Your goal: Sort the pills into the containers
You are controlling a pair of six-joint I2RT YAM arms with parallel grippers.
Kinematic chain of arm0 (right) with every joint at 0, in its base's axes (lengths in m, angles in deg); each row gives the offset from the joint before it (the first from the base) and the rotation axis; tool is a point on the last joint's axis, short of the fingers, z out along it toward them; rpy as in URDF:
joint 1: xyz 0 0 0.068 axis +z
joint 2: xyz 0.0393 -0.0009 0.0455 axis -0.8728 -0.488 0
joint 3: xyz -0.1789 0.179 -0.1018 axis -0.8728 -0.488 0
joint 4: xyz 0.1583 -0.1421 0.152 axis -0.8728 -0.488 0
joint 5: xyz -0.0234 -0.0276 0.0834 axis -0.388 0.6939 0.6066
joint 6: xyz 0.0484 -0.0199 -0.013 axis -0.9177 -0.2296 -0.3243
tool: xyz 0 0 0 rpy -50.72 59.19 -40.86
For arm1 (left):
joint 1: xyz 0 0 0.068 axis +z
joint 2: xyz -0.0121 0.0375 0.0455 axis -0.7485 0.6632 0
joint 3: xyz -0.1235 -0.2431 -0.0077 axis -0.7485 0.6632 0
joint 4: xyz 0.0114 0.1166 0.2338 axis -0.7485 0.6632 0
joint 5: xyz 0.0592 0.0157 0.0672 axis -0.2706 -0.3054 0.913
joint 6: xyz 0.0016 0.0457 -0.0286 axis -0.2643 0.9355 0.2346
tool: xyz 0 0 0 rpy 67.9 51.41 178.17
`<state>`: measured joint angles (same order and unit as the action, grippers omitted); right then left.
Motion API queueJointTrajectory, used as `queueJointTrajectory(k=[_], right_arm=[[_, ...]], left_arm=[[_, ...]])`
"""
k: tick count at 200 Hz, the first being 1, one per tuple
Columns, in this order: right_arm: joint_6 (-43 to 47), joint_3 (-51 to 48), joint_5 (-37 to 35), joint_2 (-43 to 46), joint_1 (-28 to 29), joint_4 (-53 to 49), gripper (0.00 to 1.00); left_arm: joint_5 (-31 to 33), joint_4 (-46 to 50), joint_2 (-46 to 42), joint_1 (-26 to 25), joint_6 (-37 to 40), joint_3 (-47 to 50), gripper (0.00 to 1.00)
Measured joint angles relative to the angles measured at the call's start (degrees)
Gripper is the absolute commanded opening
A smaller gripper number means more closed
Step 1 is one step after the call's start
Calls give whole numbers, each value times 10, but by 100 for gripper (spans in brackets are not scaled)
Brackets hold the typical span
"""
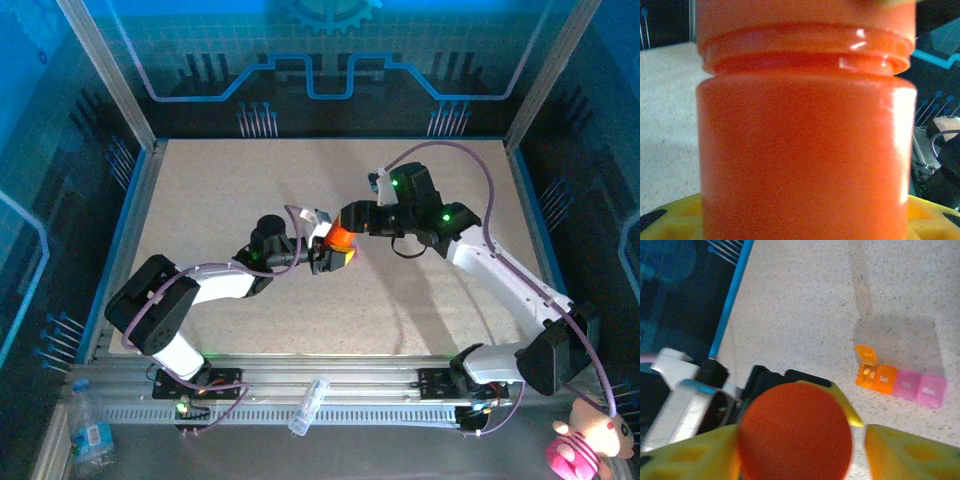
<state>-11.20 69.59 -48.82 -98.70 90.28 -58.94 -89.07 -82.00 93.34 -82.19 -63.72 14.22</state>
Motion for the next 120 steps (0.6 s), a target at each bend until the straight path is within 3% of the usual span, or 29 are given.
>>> queueJointTrajectory(k=[23, 58, 120], right_arm=[[36, 13, 43, 12, -33, -27, 91], [140, 95, 110, 35, -81, -106, 92], [315, 189, 180, -38, -84, -216, 93]], left_arm=[[-4, -24, 0, -3, 0, -6, 0], [-24, -37, -1, -2, 0, -6, 0], [-66, -19, -14, -2, -3, -18, 0]])
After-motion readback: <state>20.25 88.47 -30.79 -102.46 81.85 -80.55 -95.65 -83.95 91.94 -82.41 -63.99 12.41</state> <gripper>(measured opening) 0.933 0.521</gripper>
